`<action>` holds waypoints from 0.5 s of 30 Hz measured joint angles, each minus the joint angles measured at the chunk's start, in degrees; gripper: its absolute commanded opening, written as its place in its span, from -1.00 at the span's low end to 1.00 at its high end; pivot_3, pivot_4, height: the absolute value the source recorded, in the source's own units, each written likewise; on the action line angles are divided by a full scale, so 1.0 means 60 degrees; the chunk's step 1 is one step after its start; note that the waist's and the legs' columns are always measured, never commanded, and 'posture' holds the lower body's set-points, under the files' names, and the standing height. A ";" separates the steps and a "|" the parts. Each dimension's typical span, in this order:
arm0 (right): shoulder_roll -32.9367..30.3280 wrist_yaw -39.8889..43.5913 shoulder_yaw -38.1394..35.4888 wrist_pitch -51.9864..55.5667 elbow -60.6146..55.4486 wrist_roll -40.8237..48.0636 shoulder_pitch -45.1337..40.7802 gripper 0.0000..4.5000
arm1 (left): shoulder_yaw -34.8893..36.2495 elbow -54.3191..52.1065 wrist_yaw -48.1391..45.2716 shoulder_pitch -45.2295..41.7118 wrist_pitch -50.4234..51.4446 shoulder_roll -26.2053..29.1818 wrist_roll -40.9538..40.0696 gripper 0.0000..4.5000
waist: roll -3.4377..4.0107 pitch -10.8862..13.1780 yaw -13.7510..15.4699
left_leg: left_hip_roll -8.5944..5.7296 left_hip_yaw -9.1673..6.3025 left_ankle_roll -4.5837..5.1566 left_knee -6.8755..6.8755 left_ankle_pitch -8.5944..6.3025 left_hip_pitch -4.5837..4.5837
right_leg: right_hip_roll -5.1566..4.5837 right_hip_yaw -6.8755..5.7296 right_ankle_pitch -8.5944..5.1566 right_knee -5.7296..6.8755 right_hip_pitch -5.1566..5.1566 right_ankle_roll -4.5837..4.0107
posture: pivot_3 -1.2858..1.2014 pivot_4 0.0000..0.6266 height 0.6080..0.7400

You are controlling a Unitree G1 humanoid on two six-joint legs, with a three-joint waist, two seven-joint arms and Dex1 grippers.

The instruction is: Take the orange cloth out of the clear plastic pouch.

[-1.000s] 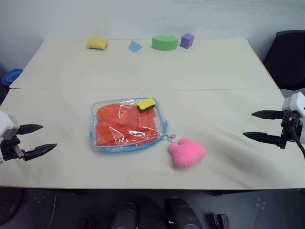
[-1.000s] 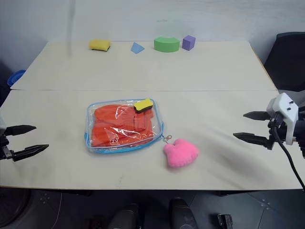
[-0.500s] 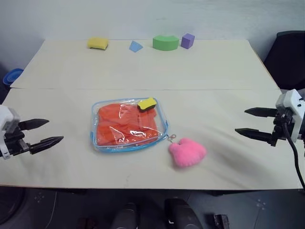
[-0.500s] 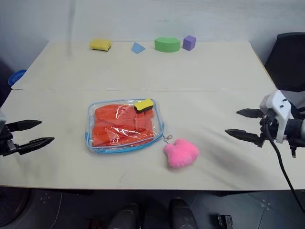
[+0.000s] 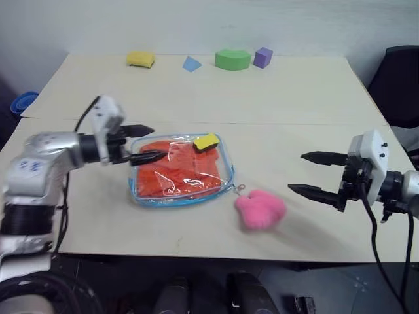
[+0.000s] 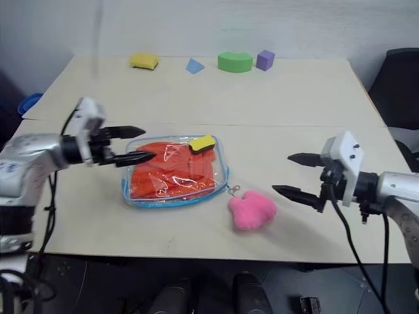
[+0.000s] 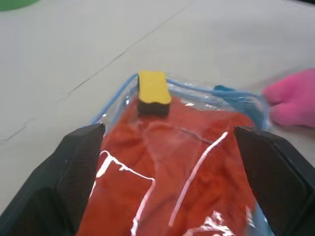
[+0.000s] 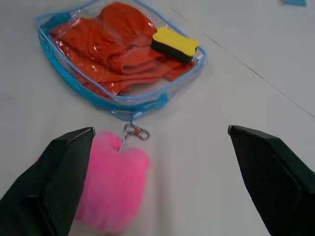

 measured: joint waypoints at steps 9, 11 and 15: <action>0.0764 -0.2107 0.0305 0.0678 -0.1763 0.0542 -0.0042 1.00 | -0.1525 0.4369 0.0681 -0.2742 -0.1610 -0.3021 0.1994 0.98 | -0.0021 0.0006 0.0048 | -0.0001 -0.0010 -0.0026 0.0075 0.0015 -0.0103 | 0.0000 -0.0010 0.0007 0.0010 -0.0065 0.0013 | 0.03 -0.52 1.00; 0.0767 -0.2298 0.0352 0.0731 -0.1904 0.0553 0.0018 1.00 | -0.1671 0.5007 0.0846 -0.2921 -0.2056 -0.3369 0.2359 0.98 | -0.0022 0.0006 0.0045 | -0.0001 -0.0010 -0.0024 0.0086 0.0014 -0.0106 | -0.0001 -0.0008 0.0007 0.0008 -0.0065 0.0014 | 0.03 -0.52 1.00; 0.0768 -0.2514 0.0368 0.0730 -0.1981 0.0572 0.0108 1.00 | -0.1831 0.6300 0.1298 -0.3098 -0.2775 -0.3939 0.3068 0.98 | -0.0026 0.0008 0.0065 | -0.0002 -0.0013 -0.0020 0.0121 0.0012 -0.0110 | 0.0000 -0.0008 0.0012 0.0024 -0.0063 0.0021 | 0.03 -0.52 1.00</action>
